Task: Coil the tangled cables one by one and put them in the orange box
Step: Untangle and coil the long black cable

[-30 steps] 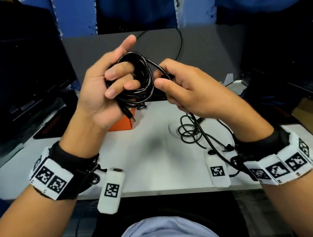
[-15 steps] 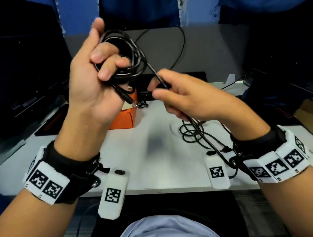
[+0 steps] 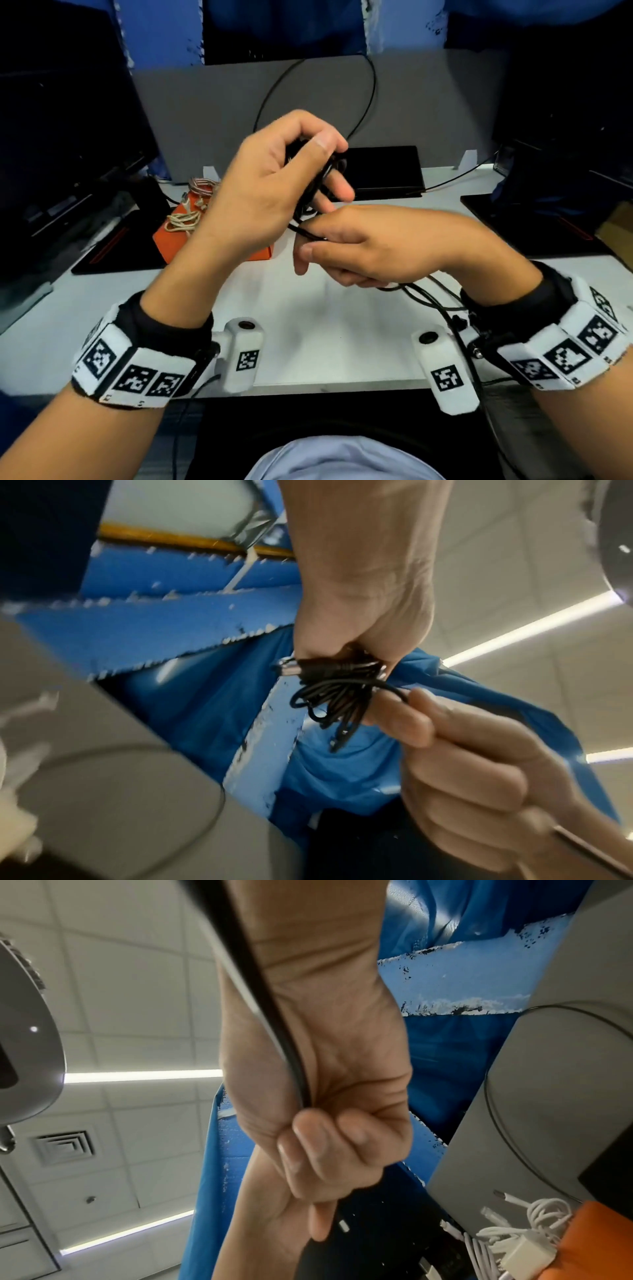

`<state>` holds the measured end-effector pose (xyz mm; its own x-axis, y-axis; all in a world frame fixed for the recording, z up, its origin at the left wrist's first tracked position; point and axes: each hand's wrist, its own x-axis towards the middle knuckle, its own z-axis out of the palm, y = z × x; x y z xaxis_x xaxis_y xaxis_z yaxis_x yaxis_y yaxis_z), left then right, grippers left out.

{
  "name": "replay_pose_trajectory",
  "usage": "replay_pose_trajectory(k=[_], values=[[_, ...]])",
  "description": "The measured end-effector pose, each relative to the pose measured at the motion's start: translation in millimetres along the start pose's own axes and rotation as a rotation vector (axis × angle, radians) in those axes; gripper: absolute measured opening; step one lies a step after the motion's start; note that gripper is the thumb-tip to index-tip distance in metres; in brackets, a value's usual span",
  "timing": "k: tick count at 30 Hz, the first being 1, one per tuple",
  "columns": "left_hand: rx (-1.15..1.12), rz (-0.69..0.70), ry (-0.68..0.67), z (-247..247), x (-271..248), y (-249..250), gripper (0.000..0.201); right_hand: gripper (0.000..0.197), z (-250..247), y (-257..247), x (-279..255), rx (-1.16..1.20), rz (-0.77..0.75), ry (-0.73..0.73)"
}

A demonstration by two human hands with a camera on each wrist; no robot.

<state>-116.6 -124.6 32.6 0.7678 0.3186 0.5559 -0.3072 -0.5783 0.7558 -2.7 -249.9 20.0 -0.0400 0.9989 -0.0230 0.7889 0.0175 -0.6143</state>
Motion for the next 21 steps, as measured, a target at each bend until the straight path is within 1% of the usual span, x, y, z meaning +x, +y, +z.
replay_pose_trajectory(k=[2, 4, 5, 8, 9, 10, 11, 12, 13, 15, 18, 19, 21], values=[[0.164, 0.041, -0.038, -5.9, -1.7, -0.4, 0.019, 0.027, -1.2, -0.5, -0.9, 0.015, -0.032, 0.043], [0.427, 0.093, -0.057, -9.7, -2.3, -2.9, 0.018, 0.028, -1.4, -1.6, 0.8, 0.022, -0.064, 0.105], [0.533, 0.094, -0.08, -10.3, -2.6, -4.1, 0.017, 0.028, -2.0, -1.8, 1.6, 0.022, -0.074, 0.132], [0.654, 0.011, -0.183, -12.4, -1.7, -6.9, 0.016, 0.029, -8.2, -0.4, -2.8, 0.017, -0.069, 0.156], [0.671, -0.024, -0.242, -15.4, -1.0, -6.9, 0.016, 0.029, -11.7, 0.5, -6.1, 0.024, -0.059, 0.151], [0.632, -0.073, -0.321, -18.2, -1.0, -6.6, 0.017, 0.028, -16.1, 2.0, -9.7, 0.04, -0.056, 0.151], [0.518, -0.129, -0.397, -21.1, -1.7, -6.4, 0.019, 0.027, -20.8, 3.5, -13.4, 0.056, -0.06, 0.164], [0.364, -0.174, -0.449, -24.5, -2.8, -6.5, 0.022, 0.025, -25.9, 5.7, -16.5, 0.064, -0.073, 0.198], [0.208, -0.197, -0.459, -27.5, -3.9, -7.0, 0.027, 0.025, -30.9, 8.0, -18.8, 0.063, -0.089, 0.256], [-0.054, -0.175, -0.413, -30.7, -3.7, -7.4, 0.034, 0.026, -38.3, 13.7, -20.3, 0.023, -0.115, 0.427], [-0.324, -0.088, -0.314, -30.4, 1.4, -7.4, 0.029, 0.029, -35.3, 19.8, -11.3, -0.119, -0.137, 0.68], [-0.408, -0.073, -0.277, -30.1, 3.5, -8.0, 0.026, 0.029, -30.9, 19.5, -6.4, -0.142, -0.138, 0.727], [-0.578, -0.066, -0.205, -28.4, 6.7, -9.7, 0.023, 0.025, -21.0, 18.6, 3.2, -0.138, -0.152, 0.77]])
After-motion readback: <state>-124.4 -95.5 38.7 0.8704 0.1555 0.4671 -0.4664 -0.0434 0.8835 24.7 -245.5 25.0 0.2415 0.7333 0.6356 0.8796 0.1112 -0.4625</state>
